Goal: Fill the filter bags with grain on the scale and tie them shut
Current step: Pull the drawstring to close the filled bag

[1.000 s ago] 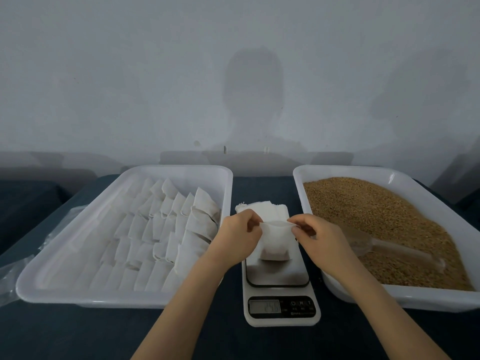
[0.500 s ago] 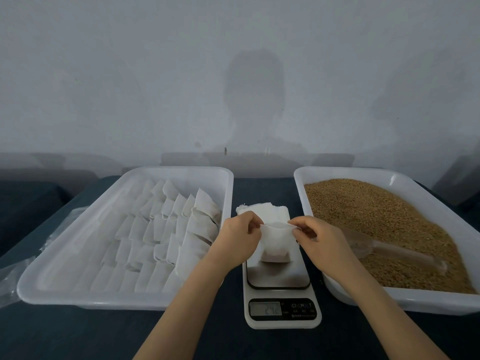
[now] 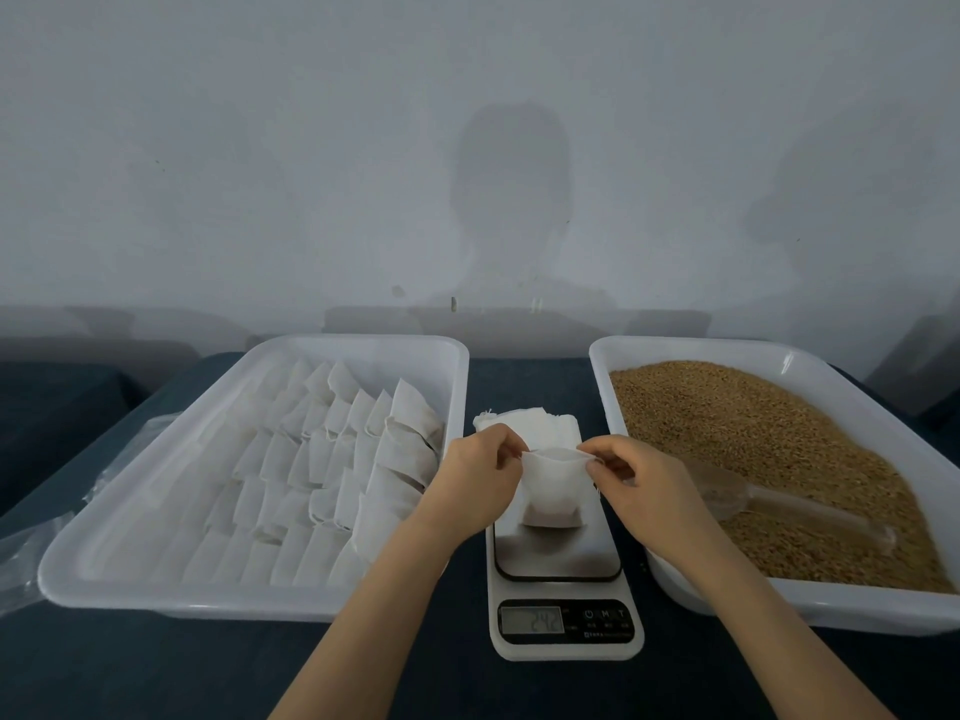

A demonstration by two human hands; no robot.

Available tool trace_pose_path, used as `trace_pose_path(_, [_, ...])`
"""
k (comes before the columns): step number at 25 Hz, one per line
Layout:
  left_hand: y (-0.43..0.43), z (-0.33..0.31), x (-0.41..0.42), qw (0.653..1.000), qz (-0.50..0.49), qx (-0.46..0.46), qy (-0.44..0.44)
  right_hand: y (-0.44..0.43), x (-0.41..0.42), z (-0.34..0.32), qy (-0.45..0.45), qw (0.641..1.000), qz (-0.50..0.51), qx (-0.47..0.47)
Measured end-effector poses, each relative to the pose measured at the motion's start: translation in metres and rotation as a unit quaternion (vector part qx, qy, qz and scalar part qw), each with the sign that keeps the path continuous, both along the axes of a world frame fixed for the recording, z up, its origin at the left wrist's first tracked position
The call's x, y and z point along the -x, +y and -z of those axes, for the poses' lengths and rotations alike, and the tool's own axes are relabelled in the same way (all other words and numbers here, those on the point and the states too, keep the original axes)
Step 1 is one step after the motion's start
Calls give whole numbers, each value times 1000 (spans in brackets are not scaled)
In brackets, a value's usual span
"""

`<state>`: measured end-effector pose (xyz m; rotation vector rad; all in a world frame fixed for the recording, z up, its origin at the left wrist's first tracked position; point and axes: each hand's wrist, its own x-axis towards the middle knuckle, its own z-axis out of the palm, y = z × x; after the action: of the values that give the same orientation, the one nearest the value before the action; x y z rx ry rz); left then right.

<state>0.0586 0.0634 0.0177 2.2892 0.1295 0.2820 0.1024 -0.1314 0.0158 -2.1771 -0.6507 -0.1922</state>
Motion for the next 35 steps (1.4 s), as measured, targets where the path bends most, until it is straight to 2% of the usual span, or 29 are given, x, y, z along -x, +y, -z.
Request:
trace_pose_path(20, [-3, -6, 4, 1000, -2, 12, -3, 0, 3, -4, 27, 1000, -11, -6])
trace_pose_path(23, [-6, -9, 6, 999, -2, 50, -6, 0, 3, -5, 24, 1000, -12, 4])
trace_pose_path(25, [-7, -10, 7, 997, 31, 64, 1, 0, 2, -5, 20, 1000, -13, 13])
trace_pose_path(30, [-8, -8, 9, 993, 100, -10, 63, 0, 4, -5, 19, 998, -55, 1])
trace_pose_path(35, [-9, -6, 7, 996, 84, -4, 14, 1, 7, -8, 4, 995, -95, -3])
